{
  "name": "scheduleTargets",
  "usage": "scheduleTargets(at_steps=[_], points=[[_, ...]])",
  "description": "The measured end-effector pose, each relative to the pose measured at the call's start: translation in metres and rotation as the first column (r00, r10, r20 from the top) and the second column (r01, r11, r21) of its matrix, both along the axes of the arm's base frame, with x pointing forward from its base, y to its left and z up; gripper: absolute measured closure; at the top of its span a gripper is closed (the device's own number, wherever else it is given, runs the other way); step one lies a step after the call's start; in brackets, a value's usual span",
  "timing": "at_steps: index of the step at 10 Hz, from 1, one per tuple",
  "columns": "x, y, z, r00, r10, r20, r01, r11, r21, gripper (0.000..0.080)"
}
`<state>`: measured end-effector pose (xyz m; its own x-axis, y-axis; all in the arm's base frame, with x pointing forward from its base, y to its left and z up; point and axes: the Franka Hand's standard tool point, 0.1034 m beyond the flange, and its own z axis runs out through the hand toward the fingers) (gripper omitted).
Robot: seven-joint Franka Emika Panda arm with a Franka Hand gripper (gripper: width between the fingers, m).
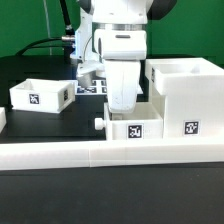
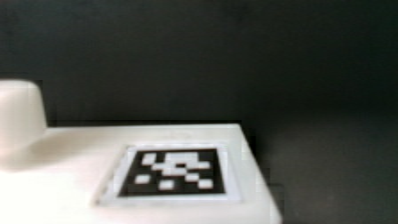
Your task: Assemble drawer
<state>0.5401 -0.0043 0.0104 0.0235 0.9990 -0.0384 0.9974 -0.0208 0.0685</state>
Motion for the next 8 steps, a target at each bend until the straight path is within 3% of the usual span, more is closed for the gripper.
scheduleTargets(at_steps=[6,8], points=[[0.0004,0.0106,0.0016,0.996,-0.091,0.005,0.091,0.996,0.006,0.0757],[0.0001,0.006,0.0014,0.995,-0.099,0.003,0.099,0.995,0.003,0.0757]])
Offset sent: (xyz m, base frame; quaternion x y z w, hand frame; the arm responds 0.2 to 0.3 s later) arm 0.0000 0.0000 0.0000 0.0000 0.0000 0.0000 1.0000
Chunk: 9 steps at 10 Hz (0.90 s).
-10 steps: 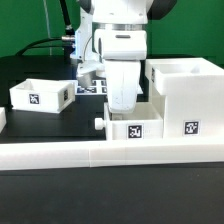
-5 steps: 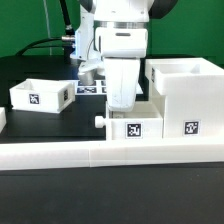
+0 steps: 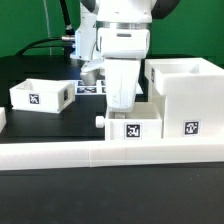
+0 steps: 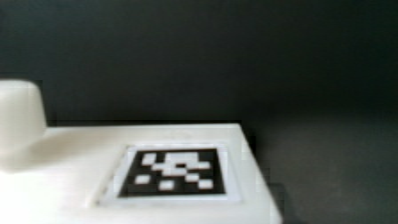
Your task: Assemble drawer
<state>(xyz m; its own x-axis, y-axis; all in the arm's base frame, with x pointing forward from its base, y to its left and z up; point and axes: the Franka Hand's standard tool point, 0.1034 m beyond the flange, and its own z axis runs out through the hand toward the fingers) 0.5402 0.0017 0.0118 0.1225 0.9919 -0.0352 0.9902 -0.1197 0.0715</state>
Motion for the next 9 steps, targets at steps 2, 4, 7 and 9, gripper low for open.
scheduleTargets(at_steps=[2,4,7,9], points=[[-0.001,0.003,0.0,1.0,0.0,-0.017,-0.001,1.0,-0.018,0.0757],[0.0,-0.002,0.0,0.998,0.063,-0.029,-0.063,0.998,-0.023,0.0757],[0.0,-0.01,0.0,0.992,0.119,-0.051,-0.12,0.992,-0.029,0.0757],[0.0,-0.01,0.0,0.992,0.114,-0.05,-0.116,0.993,-0.029,0.0757]])
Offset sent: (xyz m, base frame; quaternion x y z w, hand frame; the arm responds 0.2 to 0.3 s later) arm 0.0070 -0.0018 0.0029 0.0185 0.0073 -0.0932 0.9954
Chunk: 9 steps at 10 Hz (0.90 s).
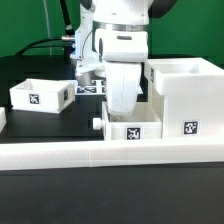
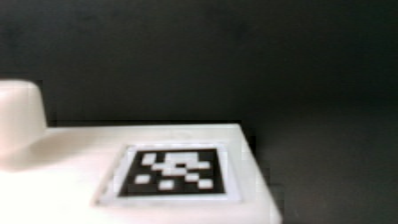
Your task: Assemble drawer
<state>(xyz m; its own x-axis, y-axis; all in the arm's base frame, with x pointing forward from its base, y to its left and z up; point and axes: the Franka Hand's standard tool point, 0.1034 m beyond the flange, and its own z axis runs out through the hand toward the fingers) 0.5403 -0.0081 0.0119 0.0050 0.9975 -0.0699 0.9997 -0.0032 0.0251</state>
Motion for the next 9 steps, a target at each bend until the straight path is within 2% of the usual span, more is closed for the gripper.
scheduleTargets(at_steps=[9], points=[[0.002,0.011,0.001,1.0,0.007,-0.003,-0.007,1.0,0.001,0.0757]])
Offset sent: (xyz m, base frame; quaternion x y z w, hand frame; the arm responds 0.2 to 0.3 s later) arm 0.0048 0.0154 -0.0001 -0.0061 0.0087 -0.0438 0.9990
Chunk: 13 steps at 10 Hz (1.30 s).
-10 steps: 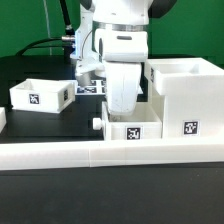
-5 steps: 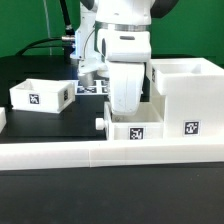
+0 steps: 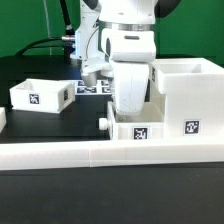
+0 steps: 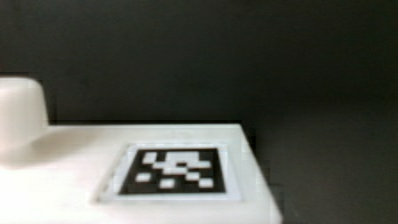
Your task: Assemble drawer
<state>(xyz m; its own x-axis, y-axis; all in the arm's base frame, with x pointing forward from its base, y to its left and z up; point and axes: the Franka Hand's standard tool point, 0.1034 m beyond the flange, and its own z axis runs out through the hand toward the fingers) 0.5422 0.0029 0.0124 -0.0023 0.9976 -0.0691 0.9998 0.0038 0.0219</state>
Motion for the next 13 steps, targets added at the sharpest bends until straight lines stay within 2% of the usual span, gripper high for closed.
scheduleTargets(at_steps=[4,11,13], points=[[0.0012,0.0081,0.0002,0.999,-0.052,-0.002,0.052,0.999,0.0,0.0757],[0.0033,0.0079,0.0,0.999,-0.048,-0.003,0.048,0.999,0.0,0.0757],[0.0041,0.0067,-0.0007,0.999,-0.039,-0.032,0.039,0.999,-0.012,0.0757]])
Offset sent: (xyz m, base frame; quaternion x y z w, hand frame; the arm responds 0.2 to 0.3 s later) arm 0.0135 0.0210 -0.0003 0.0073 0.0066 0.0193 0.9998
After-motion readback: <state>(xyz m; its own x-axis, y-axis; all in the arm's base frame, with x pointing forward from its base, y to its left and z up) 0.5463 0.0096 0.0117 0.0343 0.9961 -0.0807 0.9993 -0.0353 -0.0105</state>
